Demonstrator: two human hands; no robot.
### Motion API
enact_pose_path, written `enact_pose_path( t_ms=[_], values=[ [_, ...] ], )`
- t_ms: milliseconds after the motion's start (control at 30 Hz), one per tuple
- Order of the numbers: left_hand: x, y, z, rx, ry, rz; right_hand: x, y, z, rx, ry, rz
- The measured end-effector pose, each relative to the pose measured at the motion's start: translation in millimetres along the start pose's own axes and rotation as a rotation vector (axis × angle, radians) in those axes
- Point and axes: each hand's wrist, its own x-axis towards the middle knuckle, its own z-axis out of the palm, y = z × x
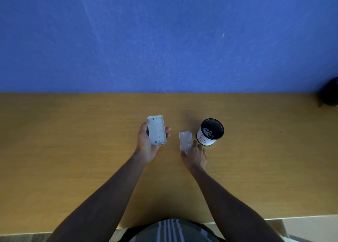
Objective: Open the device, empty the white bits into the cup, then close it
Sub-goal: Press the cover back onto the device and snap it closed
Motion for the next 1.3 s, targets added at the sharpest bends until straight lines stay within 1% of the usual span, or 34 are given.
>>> enact_pose_path(
  t_ms=[67, 133, 233, 333, 500, 633, 700, 767, 900, 1000, 1200, 1300],
  values=[
    [0.7, -1.0, -1.0, 0.007, 0.005, 0.0, 1.4, -1.2, -1.5, 0.078, -0.015, 0.04],
    [1.9, -2.4, -2.0, 0.011, 0.008, 0.0, 2.2, -2.2, -1.9, 0.137, -0.012, 0.043],
    [3.0, -5.6, -2.8, 0.015, 0.005, -0.005, 0.3, -6.1, -1.5, 0.207, 0.021, -0.003],
    [4.3, -8.8, -2.7, 0.009, 0.016, -0.013, -2.1, -16.5, -5.8, 0.279, 0.104, -0.08],
    [6.3, -12.8, 0.3, 0.007, 0.04, -0.014, -5.0, -44.5, -32.3, 0.344, 0.295, -0.266],
    [7.1, -15.0, 1.4, 0.015, 0.031, -0.012, -14.8, -65.4, -58.0, 0.28, 0.477, -0.579],
    [7.7, -15.1, 2.1, 0.012, 0.016, -0.004, -20.4, -71.9, -65.1, 0.24, 0.527, -0.719],
    [9.2, -15.0, 2.5, -0.003, -0.012, 0.004, -26.2, -74.6, -66.5, 0.201, 0.561, -0.805],
    [12.9, -13.6, 3.1, -0.065, -0.02, -0.001, -40.3, -75.1, -62.3, 0.1, 0.541, -0.947],
    [15.7, -12.9, 2.4, -0.111, -0.008, -0.018, -47.7, -75.7, -59.3, 0.056, 0.519, -0.997],
    [17.1, -11.7, 1.8, -0.146, 0.001, -0.065, -49.1, -71.7, -53.0, 0.156, 0.404, -0.998],
    [16.6, -10.9, 3.7, -0.17, 0.003, -0.068, -44.5, -69.6, -51.8, 0.193, 0.392, -0.981]
  ],
)
